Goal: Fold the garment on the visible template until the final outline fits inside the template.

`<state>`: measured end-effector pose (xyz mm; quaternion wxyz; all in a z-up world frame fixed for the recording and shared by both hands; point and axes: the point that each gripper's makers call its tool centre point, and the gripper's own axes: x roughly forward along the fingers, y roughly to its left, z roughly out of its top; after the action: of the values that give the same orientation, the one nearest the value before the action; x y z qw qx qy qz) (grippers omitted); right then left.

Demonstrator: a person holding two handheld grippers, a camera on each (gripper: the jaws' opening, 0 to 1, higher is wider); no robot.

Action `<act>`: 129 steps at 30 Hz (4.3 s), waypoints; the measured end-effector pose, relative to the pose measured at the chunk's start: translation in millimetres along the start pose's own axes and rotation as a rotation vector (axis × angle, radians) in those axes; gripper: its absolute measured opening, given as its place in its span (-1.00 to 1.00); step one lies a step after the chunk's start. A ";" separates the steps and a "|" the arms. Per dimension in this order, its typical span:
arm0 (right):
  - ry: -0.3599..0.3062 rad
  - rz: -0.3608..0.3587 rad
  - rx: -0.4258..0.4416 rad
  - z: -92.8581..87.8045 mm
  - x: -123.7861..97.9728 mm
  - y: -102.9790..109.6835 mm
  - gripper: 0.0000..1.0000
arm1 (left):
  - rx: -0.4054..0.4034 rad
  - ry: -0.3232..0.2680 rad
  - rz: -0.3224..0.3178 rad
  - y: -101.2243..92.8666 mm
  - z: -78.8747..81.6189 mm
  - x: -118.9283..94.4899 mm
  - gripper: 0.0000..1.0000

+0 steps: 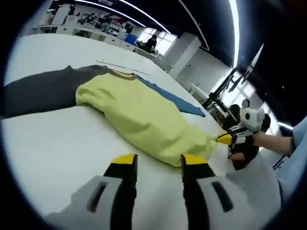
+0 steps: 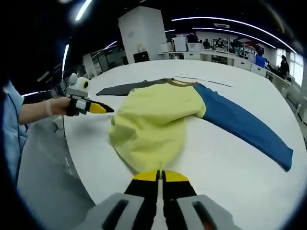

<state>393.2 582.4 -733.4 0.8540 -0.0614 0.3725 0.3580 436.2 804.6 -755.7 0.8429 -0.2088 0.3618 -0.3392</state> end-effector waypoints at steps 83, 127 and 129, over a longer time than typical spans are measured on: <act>-0.194 -0.186 0.176 54.5 -3.9 -62.7 -1.00 | 0.280 -0.051 -0.088 -16.0 132.8 114.4 -0.31; -0.213 -0.185 0.195 52.6 -6.4 -60.0 -1.00 | 0.177 -0.057 -0.197 -45.2 106.6 78.2 -1.00; -0.216 -0.185 0.196 53.1 -6.5 -60.6 -1.00 | 0.185 -0.073 -0.212 -52.5 116.2 77.1 -1.00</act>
<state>461.5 553.8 -700.8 0.9202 0.0270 0.3047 0.2443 540.6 725.4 -684.8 0.8307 -0.1793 0.2739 -0.4503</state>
